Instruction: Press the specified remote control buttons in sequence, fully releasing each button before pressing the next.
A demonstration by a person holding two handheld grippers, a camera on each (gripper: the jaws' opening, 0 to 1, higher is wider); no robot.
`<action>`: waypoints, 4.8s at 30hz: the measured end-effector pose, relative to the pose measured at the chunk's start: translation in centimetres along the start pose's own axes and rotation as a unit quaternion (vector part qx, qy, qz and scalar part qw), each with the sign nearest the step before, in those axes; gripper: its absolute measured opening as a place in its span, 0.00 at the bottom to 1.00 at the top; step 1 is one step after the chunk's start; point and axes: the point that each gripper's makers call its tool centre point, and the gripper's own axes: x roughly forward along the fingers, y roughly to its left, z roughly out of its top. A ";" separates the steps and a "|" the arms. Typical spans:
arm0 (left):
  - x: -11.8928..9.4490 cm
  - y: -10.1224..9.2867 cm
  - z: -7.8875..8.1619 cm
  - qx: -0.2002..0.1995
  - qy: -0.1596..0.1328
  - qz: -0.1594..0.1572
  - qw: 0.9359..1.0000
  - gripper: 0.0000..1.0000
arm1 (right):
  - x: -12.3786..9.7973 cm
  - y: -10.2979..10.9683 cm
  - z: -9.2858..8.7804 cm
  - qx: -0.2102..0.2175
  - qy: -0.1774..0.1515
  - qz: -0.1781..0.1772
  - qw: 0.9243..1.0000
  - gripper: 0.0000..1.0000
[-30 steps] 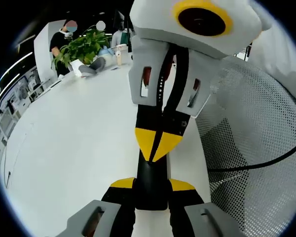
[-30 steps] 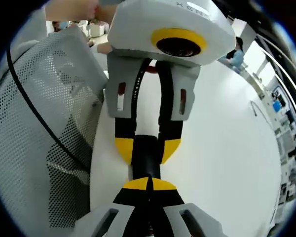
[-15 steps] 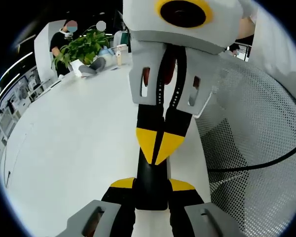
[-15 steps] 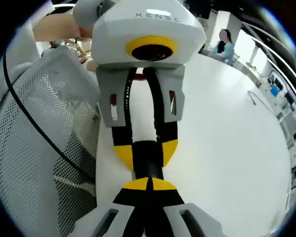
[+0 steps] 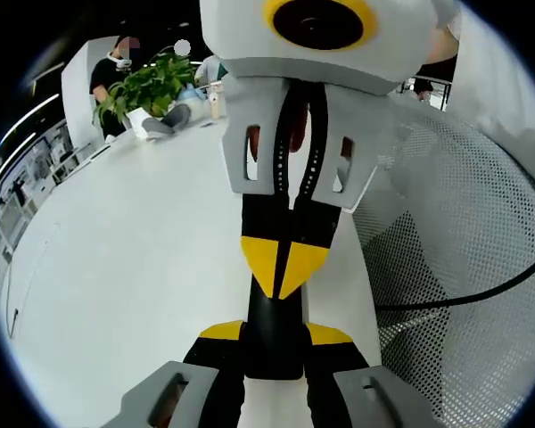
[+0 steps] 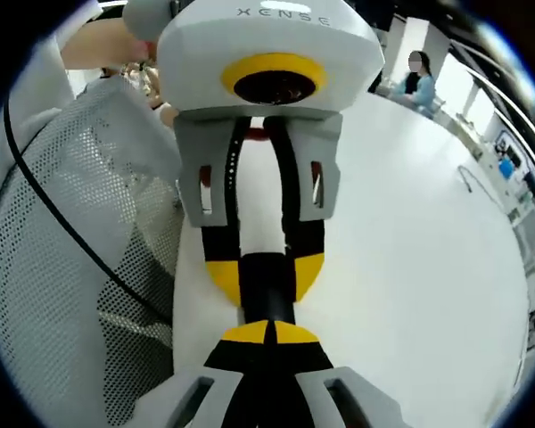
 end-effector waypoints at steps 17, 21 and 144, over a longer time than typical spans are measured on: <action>0.0 0.0 0.1 -0.011 0.000 -0.003 1.000 0.24 | -0.5 0.8 0.1 0.034 -0.075 0.003 0.997 0.08; 0.0 0.0 0.1 -0.007 0.008 -0.005 1.000 0.24 | -0.5 0.9 0.1 0.030 -0.087 0.002 0.996 0.10; -19.8 4.4 0.4 -0.217 -0.225 0.492 0.813 1.00 | -0.6 -0.4 -3.4 0.051 -0.066 -0.033 0.996 0.22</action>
